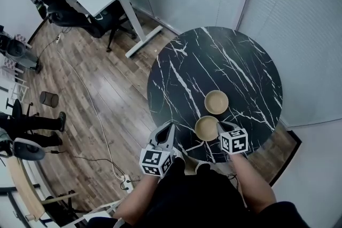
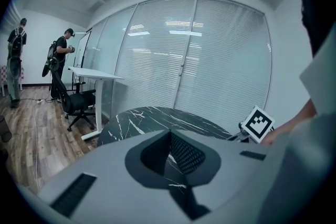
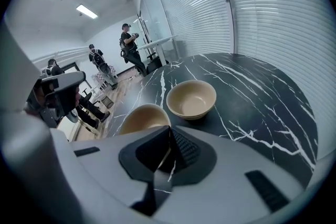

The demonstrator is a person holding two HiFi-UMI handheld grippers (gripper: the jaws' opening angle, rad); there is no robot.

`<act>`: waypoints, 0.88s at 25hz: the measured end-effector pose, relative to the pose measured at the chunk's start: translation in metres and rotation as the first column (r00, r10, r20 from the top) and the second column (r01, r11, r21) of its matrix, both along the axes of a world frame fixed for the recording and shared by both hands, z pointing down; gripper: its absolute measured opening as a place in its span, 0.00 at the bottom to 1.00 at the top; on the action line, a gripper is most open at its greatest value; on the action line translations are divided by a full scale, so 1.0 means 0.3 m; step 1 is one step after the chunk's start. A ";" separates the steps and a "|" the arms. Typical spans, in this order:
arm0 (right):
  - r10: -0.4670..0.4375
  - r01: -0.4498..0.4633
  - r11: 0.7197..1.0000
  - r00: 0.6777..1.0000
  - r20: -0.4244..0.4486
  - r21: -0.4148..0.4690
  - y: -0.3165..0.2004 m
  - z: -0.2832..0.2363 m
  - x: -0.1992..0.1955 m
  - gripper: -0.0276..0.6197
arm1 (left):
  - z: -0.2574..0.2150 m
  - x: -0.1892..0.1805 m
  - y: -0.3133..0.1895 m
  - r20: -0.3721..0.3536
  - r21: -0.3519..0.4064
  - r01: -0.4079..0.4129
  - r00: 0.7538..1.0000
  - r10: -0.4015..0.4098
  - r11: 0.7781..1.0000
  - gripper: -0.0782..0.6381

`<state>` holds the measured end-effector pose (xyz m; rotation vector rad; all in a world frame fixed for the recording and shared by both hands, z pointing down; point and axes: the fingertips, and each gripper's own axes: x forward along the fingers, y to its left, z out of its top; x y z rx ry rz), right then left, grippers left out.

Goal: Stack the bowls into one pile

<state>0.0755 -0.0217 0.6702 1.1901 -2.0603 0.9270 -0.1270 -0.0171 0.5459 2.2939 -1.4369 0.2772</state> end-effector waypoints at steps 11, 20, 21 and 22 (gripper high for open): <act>-0.015 0.015 0.994 1.000 -0.006 0.108 -0.082 -0.137 -0.013 0.07 | -0.012 -0.007 -0.007 0.000 0.009 -0.001 1.000 0.001 1.000 0.13; 0.002 0.004 0.988 0.999 -0.042 0.152 -0.207 -0.160 0.029 0.07 | 0.008 -0.004 -0.009 0.043 0.005 -0.026 0.999 0.025 1.000 0.13; 0.009 -0.001 0.987 0.999 -0.051 0.161 -0.222 -0.159 0.038 0.07 | 0.011 -0.005 -0.009 0.043 0.002 -0.025 0.999 0.025 1.000 0.13; 0.019 -0.009 0.985 0.998 -0.059 0.170 -0.237 -0.156 0.048 0.07 | 0.015 -0.006 -0.010 0.044 0.000 -0.024 0.999 0.024 1.000 0.13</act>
